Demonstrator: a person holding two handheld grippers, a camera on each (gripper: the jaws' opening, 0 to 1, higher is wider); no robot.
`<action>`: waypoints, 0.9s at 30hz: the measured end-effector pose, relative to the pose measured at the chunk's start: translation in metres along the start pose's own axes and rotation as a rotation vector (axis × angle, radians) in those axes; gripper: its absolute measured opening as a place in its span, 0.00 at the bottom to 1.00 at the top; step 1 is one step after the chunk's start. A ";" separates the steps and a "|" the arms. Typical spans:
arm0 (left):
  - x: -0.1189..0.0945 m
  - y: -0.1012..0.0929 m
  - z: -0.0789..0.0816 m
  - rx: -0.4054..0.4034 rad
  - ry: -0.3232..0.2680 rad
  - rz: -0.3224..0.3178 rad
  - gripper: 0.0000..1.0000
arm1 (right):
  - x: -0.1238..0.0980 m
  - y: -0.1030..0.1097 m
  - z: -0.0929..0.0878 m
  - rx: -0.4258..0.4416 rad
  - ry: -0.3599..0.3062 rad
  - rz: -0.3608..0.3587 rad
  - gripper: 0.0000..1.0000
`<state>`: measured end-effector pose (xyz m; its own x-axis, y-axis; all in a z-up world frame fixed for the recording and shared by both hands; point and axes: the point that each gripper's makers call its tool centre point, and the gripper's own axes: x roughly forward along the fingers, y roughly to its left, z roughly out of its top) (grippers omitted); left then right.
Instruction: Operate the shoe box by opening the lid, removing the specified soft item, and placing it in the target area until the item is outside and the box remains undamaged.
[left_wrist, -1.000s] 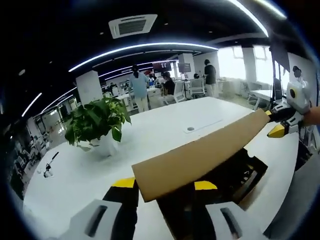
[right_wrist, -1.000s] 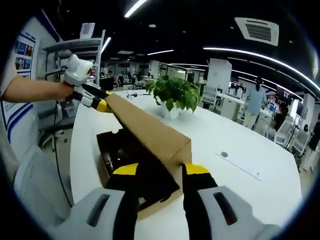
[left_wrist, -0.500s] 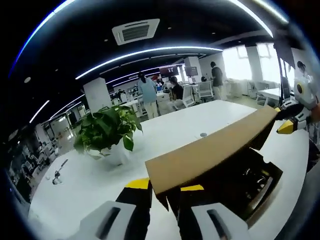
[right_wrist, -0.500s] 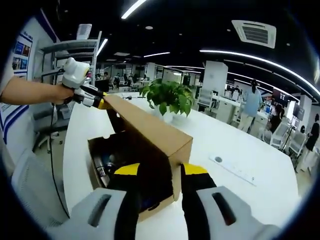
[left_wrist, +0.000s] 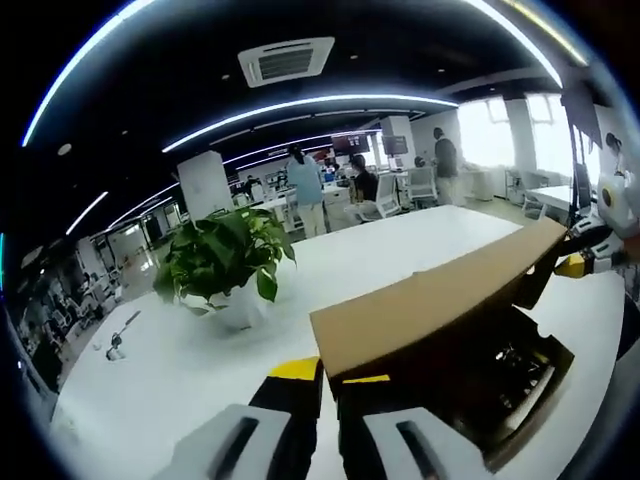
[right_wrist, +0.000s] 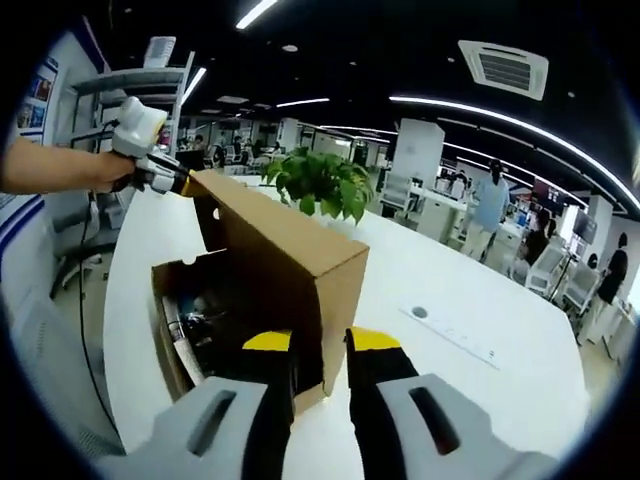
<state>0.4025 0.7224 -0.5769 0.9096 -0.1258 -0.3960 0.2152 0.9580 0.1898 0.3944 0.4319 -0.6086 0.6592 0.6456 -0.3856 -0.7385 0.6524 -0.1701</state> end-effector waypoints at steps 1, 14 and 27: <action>0.001 0.000 0.001 -0.002 -0.002 0.000 0.04 | 0.001 -0.001 -0.003 0.000 0.005 -0.003 0.15; 0.013 0.005 0.009 -0.010 -0.014 0.007 0.04 | 0.015 -0.006 -0.050 -0.013 0.126 -0.010 0.09; 0.025 0.007 0.015 -0.028 -0.023 0.013 0.04 | 0.036 -0.010 -0.057 -0.009 0.146 -0.025 0.05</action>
<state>0.4321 0.7226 -0.5723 0.9205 -0.1185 -0.3724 0.1932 0.9663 0.1701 0.4175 0.4258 -0.6721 0.6498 0.5643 -0.5093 -0.7241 0.6634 -0.1888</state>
